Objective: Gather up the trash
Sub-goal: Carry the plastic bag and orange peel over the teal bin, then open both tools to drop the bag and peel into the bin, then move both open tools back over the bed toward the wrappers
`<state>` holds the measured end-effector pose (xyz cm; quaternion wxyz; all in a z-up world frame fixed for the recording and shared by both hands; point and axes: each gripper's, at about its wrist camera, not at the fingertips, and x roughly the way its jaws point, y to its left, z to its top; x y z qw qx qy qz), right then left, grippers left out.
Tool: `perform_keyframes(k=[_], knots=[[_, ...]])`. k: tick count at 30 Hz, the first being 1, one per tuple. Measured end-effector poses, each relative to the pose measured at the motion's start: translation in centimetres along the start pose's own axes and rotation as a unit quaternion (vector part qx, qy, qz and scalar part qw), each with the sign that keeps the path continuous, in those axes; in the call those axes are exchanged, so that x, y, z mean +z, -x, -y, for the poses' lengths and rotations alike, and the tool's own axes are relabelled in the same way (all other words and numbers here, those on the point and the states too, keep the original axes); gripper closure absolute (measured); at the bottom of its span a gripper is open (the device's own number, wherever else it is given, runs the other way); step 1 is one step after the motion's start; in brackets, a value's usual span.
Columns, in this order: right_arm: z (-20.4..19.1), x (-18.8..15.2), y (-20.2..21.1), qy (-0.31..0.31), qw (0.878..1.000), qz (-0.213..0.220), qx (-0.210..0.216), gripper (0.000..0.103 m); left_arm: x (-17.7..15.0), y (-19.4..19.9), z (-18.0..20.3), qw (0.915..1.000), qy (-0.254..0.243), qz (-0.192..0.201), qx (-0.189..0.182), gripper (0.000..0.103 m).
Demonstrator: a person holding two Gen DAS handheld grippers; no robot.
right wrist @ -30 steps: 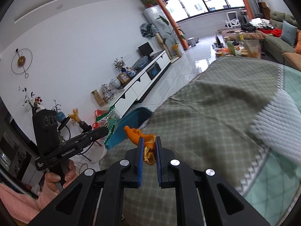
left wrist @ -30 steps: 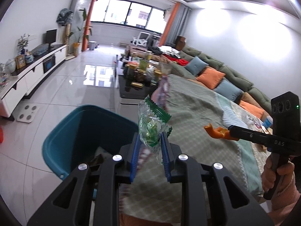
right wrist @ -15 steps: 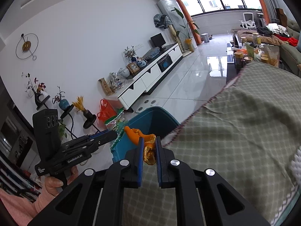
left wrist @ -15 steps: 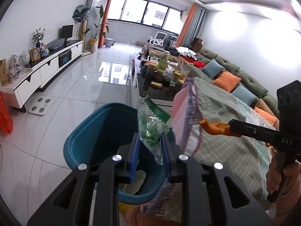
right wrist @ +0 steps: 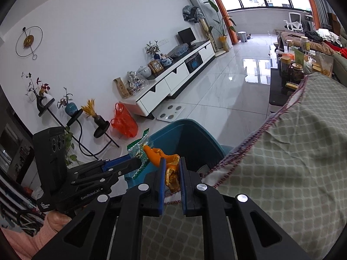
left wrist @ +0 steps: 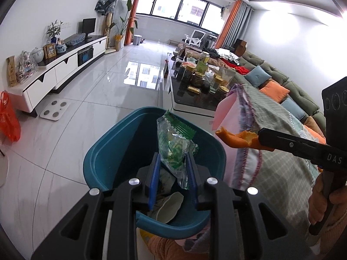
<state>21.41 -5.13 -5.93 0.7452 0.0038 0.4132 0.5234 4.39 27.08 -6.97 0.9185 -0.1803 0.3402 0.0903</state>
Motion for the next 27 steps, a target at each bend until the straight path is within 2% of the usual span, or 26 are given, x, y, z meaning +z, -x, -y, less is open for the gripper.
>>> perform_keyframes(k=[12, 20, 23, 25, 27], knots=[[-1.1, 0.3, -3.3, -0.001, 0.999, -0.034, -0.010, 0.087, -0.2, -1.8, -1.1, 0.9997, 0.013, -0.018, 0.009, 0.072], [-1.0, 0.1, -3.0, -0.008, 1.000, -0.027, -0.005, 0.087, -0.5, -2.1, -1.7, 0.9996, 0.018, -0.020, 0.008, 0.060], [-0.6, 0.1, -2.6, -0.013, 1.000, -0.024, -0.003, 0.087, -0.7, -2.1, -1.9, 0.9995, 0.022, -0.020, 0.006, 0.060], [-0.5, -0.1, -2.2, -0.015, 1.000, -0.019, -0.002, 0.079, -0.7, -1.9, -1.8, 0.9996, 0.022, -0.017, 0.004, 0.060], [-0.4, -0.1, -1.5, -0.018, 1.000, -0.011, 0.001, 0.078, -0.6, -1.4, -1.6, 0.9998, 0.018, -0.009, 0.001, 0.059]])
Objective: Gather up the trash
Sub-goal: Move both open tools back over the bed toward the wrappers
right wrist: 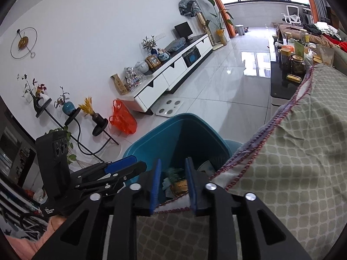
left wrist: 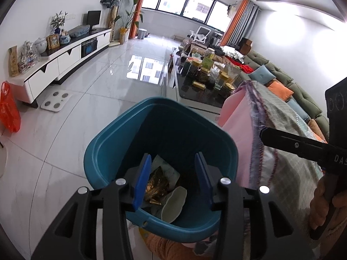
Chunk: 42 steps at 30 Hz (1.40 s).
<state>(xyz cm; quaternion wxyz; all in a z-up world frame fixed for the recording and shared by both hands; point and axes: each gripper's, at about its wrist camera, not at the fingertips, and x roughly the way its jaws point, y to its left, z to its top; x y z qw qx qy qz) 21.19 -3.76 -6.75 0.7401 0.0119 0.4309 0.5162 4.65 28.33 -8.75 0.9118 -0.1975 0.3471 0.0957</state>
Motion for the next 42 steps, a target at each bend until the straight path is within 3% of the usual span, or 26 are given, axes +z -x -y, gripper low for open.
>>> perform_keyframes(k=[5, 8, 12, 22, 34, 42], knots=[[0.1, -0.2, 2.0, 0.002, 1.000, 0.020, 0.006, 0.078, 0.1, 1.8, 1.7, 0.9994, -0.023, 0.025, -0.012, 0.055], [0.2, -0.8, 3.9, 0.005, 0.999, 0.035, 0.001, 0.066, 0.3, 3.1, 3.2, 0.9978, -0.043, 0.043, -0.029, 0.050], [0.9, -1.8, 6.9, 0.003, 0.998, 0.057, -0.013, 0.065, 0.3, 4.2, 5.9, 0.9936, -0.081, 0.055, -0.057, 0.047], [4.8, -5.9, 16.3, -0.030, 0.987, 0.123, -0.098, 0.059, -1.4, 3.9, 15.5, 0.9726, -0.172, 0.041, -0.151, 0.047], [11.5, -12.6, 26.1, -0.118, 0.952, 0.171, -0.226, 0.058, -4.7, 1.4, 26.1, 0.9370, -0.258, -0.007, -0.236, 0.047], [15.6, -16.2, 31.3, -0.174, 0.922, 0.199, -0.284, 0.058, -5.5, -0.1, 30.5, 0.9231, -0.279, -0.033, -0.263, 0.047]])
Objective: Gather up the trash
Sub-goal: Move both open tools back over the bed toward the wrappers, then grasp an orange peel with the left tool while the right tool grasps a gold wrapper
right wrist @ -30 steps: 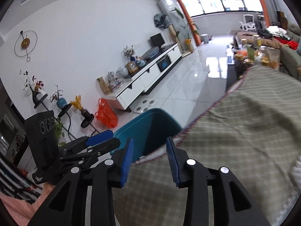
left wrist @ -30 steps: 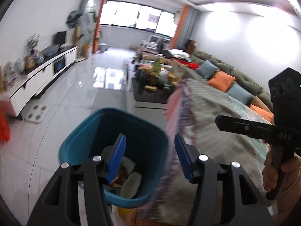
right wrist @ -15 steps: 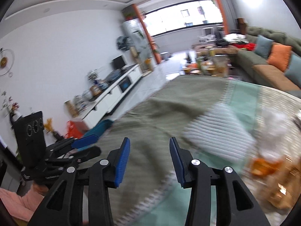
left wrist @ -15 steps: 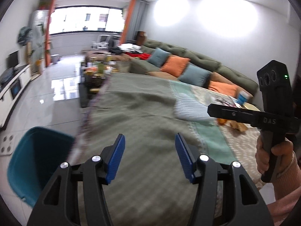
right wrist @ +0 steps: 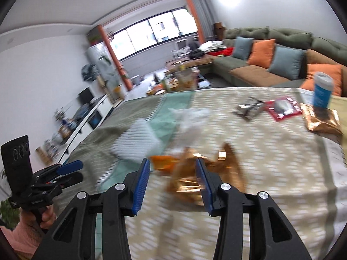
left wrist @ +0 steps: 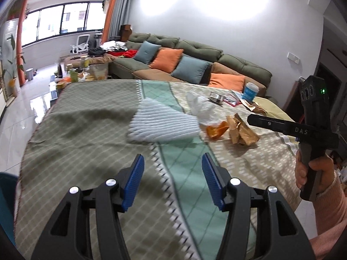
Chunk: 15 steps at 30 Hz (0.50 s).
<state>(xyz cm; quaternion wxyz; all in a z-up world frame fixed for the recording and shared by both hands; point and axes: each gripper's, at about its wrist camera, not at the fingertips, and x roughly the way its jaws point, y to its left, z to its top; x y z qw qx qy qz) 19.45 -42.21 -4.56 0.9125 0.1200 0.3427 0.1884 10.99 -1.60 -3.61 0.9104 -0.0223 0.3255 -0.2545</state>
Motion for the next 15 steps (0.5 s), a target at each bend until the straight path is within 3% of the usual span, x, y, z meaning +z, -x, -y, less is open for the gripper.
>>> perform_keyframes(k=[6, 12, 15], knots=[[4.0, -0.3, 0.3, -0.028, 0.999, 0.000, -0.025, 0.056, 0.9, -1.4, 2.0, 0.9997, -0.012, -0.009, -0.018, 0.047], [5.8, -0.6, -1.4, -0.055, 0.998, -0.022, -0.016, 0.056, 1.3, -2.7, 3.0, 0.9994, -0.019, -0.019, -0.020, 0.047], [6.4, -0.5, -1.8, -0.064, 0.997, -0.031, -0.010, 0.045, 1.7, -3.1, 2.7, 0.9996, -0.013, -0.021, -0.015, 0.047]])
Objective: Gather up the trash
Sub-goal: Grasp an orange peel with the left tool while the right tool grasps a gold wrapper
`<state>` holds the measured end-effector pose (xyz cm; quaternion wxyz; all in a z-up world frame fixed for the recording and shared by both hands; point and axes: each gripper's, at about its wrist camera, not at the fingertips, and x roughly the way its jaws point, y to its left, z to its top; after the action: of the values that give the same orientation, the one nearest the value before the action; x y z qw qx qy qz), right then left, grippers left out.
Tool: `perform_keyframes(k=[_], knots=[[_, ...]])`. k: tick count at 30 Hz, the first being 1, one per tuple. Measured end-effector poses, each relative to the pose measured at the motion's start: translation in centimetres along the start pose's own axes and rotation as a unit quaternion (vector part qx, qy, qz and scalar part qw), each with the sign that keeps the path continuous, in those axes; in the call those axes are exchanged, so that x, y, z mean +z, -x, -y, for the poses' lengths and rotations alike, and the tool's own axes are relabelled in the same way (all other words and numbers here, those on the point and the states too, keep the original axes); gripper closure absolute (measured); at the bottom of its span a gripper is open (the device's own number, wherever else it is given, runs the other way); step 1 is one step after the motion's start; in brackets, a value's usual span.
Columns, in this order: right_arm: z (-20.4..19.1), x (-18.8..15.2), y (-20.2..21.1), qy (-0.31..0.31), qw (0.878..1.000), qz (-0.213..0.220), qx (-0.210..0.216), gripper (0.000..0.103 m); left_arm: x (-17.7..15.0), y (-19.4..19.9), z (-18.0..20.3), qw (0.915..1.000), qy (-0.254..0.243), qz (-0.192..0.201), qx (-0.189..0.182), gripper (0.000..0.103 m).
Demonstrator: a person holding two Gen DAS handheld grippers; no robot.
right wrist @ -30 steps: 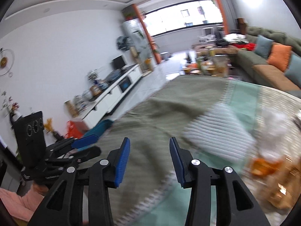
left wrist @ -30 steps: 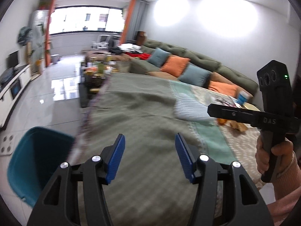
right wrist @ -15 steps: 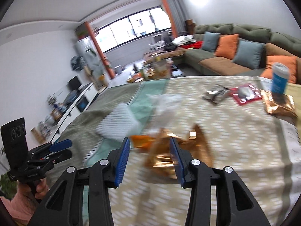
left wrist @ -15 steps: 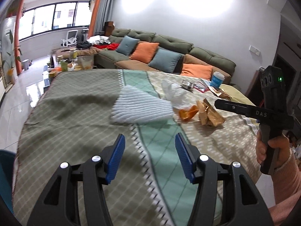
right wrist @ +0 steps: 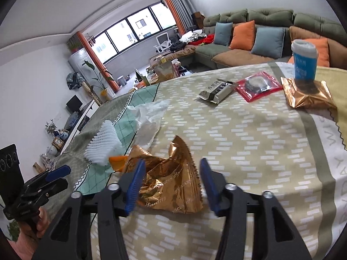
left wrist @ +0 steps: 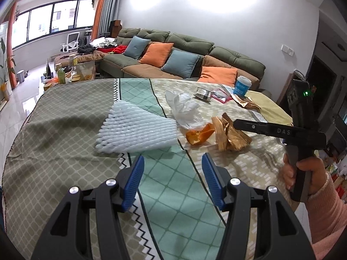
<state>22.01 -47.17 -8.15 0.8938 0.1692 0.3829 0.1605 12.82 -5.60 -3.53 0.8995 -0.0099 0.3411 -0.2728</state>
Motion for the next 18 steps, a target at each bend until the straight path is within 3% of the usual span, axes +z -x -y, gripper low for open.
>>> perform_keyframes(k=[5, 13, 18], knots=[[0.3, 0.1, -0.8, -0.008, 1.000, -0.021, 0.008, 0.046, 0.5, -0.5, -0.5, 0.9999, 0.011, -0.003, -0.002, 0.047], [0.7, -0.4, -0.7, -0.012, 0.999, -0.034, 0.029, 0.093, 0.8, -1.6, 1.0, 0.9998, -0.007, -0.012, -0.017, 0.047], [0.8, -0.9, 0.6, -0.004, 0.999, -0.021, 0.036, 0.099, 1.0, -2.6, 2.3, 0.9988, -0.025, -0.024, -0.034, 0.047]])
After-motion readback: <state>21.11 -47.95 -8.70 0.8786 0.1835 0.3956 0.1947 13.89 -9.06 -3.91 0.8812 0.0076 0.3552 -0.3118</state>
